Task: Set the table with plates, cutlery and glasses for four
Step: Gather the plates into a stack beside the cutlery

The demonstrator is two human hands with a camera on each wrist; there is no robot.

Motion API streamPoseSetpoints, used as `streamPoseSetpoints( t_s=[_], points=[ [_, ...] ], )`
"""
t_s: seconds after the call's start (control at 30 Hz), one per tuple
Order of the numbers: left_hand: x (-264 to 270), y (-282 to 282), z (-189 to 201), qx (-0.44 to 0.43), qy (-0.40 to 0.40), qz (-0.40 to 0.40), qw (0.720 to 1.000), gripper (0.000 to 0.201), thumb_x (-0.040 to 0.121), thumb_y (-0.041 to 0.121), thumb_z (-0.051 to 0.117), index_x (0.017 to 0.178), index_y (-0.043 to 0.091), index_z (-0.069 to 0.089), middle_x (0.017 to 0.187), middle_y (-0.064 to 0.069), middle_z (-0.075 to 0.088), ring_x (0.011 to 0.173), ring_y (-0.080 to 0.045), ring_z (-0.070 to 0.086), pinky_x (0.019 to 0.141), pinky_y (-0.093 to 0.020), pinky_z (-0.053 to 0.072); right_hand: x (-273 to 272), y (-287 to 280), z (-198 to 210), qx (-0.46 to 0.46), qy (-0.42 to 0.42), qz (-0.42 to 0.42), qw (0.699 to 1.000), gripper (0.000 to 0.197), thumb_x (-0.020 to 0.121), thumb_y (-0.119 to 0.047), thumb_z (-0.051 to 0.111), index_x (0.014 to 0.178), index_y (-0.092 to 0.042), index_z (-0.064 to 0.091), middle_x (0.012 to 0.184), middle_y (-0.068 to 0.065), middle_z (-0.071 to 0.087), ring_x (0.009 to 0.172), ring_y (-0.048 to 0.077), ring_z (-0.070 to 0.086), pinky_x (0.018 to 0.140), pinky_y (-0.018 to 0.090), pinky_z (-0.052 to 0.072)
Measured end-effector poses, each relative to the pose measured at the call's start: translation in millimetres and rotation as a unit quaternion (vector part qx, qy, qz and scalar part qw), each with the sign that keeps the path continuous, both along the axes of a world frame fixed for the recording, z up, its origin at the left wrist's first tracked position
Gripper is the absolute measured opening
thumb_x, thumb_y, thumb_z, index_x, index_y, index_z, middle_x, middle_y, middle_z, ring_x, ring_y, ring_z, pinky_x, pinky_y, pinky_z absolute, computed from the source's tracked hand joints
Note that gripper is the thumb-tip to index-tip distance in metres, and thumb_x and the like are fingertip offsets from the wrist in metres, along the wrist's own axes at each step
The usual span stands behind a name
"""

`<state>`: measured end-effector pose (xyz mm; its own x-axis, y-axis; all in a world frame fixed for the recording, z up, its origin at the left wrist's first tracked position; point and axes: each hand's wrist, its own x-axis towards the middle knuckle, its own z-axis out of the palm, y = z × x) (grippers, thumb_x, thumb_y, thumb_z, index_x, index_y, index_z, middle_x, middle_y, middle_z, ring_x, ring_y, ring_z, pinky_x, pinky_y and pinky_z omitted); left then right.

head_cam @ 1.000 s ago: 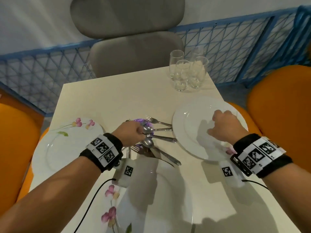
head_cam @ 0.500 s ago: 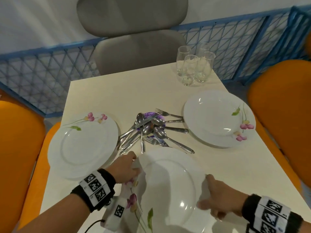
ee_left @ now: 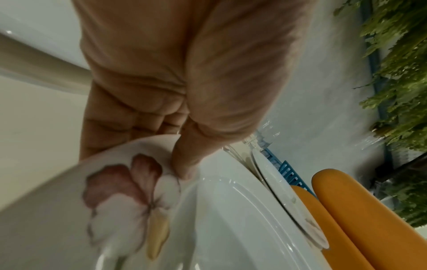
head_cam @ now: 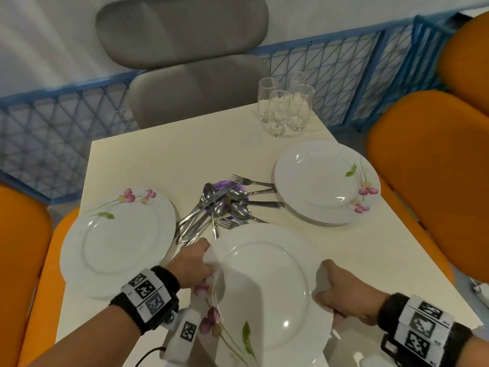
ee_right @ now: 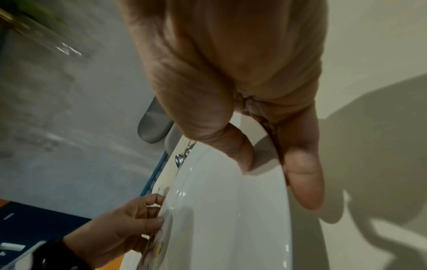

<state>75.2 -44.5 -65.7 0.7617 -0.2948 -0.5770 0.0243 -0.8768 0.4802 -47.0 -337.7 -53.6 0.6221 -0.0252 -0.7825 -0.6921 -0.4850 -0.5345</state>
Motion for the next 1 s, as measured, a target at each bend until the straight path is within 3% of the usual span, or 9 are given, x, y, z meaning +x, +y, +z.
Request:
streamPoseSetpoints(
  t_s=[0.2, 0.37, 0.5, 0.53, 0.6, 0.67, 0.7, 0.83, 1.0],
  points=[
    [25, -32, 27, -0.055, -0.019, 0.004, 0.998, 0.022, 0.085, 0.014, 0.063, 0.102, 0.019, 0.050, 0.088, 0.006, 0.056, 0.084, -0.015, 0.057, 0.068, -0.025, 0.049, 25, -39, 13, -0.019, -0.070, -0.064, 0.995, 0.032, 0.090, -0.009, 0.056, 0.119, -0.016, 0.044, 0.108, 0.015, 0.057, 0.084, 0.030, 0.063, 0.051, 0.030, 0.054],
    [53, -82, 37, -0.064, -0.031, 0.020, 0.997, 0.016, 0.084, 0.019, 0.064, 0.094, 0.018, 0.051, 0.083, 0.002, 0.059, 0.077, -0.017, 0.058, 0.063, -0.028, 0.047, 62, -94, 11, -0.070, -0.097, -0.087, 0.989, 0.040, 0.080, -0.016, 0.069, 0.116, -0.017, 0.052, 0.108, 0.011, 0.063, 0.095, 0.030, 0.063, 0.071, 0.045, 0.060],
    [71, -127, 48, -0.056, -0.041, -0.017, 0.997, 0.017, 0.088, 0.014, 0.059, 0.073, 0.016, 0.050, 0.073, 0.001, 0.057, 0.072, -0.017, 0.056, 0.060, -0.025, 0.046, 98, -134, 7, -0.159, -0.112, -0.079, 0.978, 0.064, 0.074, -0.015, 0.076, 0.133, -0.015, 0.049, 0.136, 0.004, 0.051, 0.116, 0.028, 0.054, 0.085, 0.040, 0.056],
    [74, -137, 50, -0.042, -0.040, -0.028, 0.998, 0.019, 0.089, 0.014, 0.057, 0.072, 0.014, 0.050, 0.075, -0.002, 0.059, 0.073, -0.018, 0.057, 0.063, -0.028, 0.048, 107, -143, 6, -0.177, -0.116, -0.084, 0.974, 0.065, 0.074, -0.015, 0.077, 0.133, -0.012, 0.051, 0.135, 0.005, 0.053, 0.115, 0.028, 0.055, 0.086, 0.038, 0.055],
    [82, -156, 51, -0.025, -0.038, -0.042, 0.998, 0.017, 0.091, 0.014, 0.054, 0.074, 0.011, 0.054, 0.082, -0.007, 0.061, 0.082, -0.024, 0.061, 0.069, -0.031, 0.050, 122, -159, 6, -0.210, -0.126, -0.093, 0.965, 0.039, 0.072, -0.014, 0.078, 0.108, -0.005, 0.067, 0.106, 0.011, 0.069, 0.094, 0.026, 0.065, 0.079, 0.037, 0.057],
    [90, -171, 49, -0.008, -0.041, -0.036, 0.998, 0.014, 0.092, 0.016, 0.053, 0.086, 0.005, 0.059, 0.089, -0.009, 0.062, 0.087, -0.025, 0.060, 0.070, -0.027, 0.047, 136, -172, 6, -0.242, -0.129, -0.083, 0.958, 0.023, 0.072, -0.015, 0.079, 0.086, 0.000, 0.070, 0.076, 0.006, 0.067, 0.071, 0.021, 0.063, 0.064, 0.030, 0.054],
    [95, -178, 47, -0.001, -0.043, -0.026, 0.999, 0.013, 0.092, 0.017, 0.054, 0.090, 0.005, 0.059, 0.093, -0.009, 0.062, 0.087, -0.023, 0.058, 0.069, -0.026, 0.046, 142, -176, 7, -0.258, -0.125, -0.071, 0.955, 0.020, 0.072, -0.017, 0.079, 0.079, -0.002, 0.068, 0.072, 0.003, 0.065, 0.067, 0.019, 0.061, 0.061, 0.028, 0.053],
    [109, -200, 37, 0.026, -0.065, 0.006, 0.998, 0.020, 0.089, 0.020, 0.059, 0.074, 0.015, 0.046, 0.091, -0.005, 0.058, 0.083, -0.020, 0.053, 0.055, -0.019, 0.038, 167, -190, 2, -0.310, -0.121, -0.023, 0.943, 0.030, 0.072, -0.030, 0.081, 0.089, -0.007, 0.071, 0.085, 0.007, 0.071, 0.083, 0.023, 0.067, 0.075, 0.035, 0.059],
    [123, -214, 22, 0.049, -0.064, 0.024, 0.996, 0.025, 0.086, 0.021, 0.061, 0.068, 0.014, 0.044, 0.075, -0.003, 0.056, 0.081, -0.024, 0.058, 0.054, -0.022, 0.038, 192, -198, 4, -0.347, -0.112, 0.015, 0.931, 0.042, 0.078, -0.034, 0.076, 0.107, -0.006, 0.066, 0.100, 0.007, 0.069, 0.088, 0.020, 0.064, 0.077, 0.027, 0.057]
  ],
)
